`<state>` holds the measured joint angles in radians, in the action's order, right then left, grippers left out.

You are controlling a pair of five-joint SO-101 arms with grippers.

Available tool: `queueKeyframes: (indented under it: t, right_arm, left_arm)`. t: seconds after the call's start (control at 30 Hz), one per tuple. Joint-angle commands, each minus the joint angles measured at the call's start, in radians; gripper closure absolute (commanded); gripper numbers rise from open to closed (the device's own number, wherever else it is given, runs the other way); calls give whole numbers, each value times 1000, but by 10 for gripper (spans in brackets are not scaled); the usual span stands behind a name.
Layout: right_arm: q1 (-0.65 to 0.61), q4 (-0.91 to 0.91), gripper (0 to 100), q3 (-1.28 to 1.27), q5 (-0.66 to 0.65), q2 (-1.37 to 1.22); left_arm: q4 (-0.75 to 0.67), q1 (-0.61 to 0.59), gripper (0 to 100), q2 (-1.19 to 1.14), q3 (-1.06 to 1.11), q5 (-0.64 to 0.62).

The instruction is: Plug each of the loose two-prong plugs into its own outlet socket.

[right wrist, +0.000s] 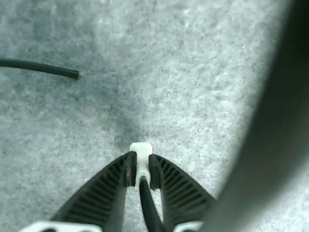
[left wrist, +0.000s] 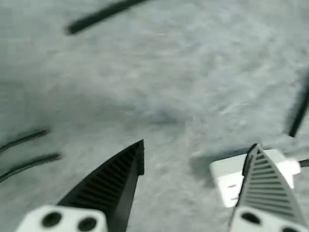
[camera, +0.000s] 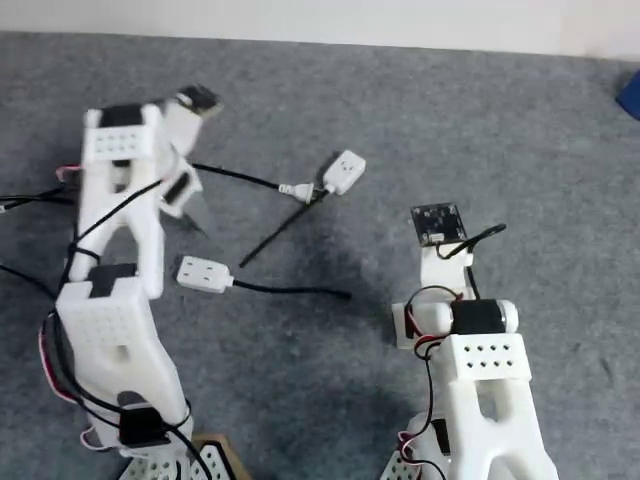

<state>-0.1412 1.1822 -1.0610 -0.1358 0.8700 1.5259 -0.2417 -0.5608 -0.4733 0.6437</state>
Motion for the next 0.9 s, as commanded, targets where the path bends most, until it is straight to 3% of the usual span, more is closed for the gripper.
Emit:
queueKeyframes:
  t: [0.0,0.23,0.33,0.53,0.73,0.87]
  right_arm:
    - [-1,4,992,47,-12,21]
    - [-24,10,992,48,-9,21]
    - [-24,24,992,51,-9,21]
    - [-22,22,992,51,-12,21]
    - [-22,24,992,53,-14,21]
    - [-24,24,992,53,-14,21]
  left_arm:
    - [95,-81,675,-44,-180,8]
    - [100,-147,701,-236,-179,15]
    - [133,-147,752,-242,-179,29]
    - [203,-147,754,-174,-162,46]
    - [195,-128,754,-12,77,52]
    - [89,-54,754,136,337,52]
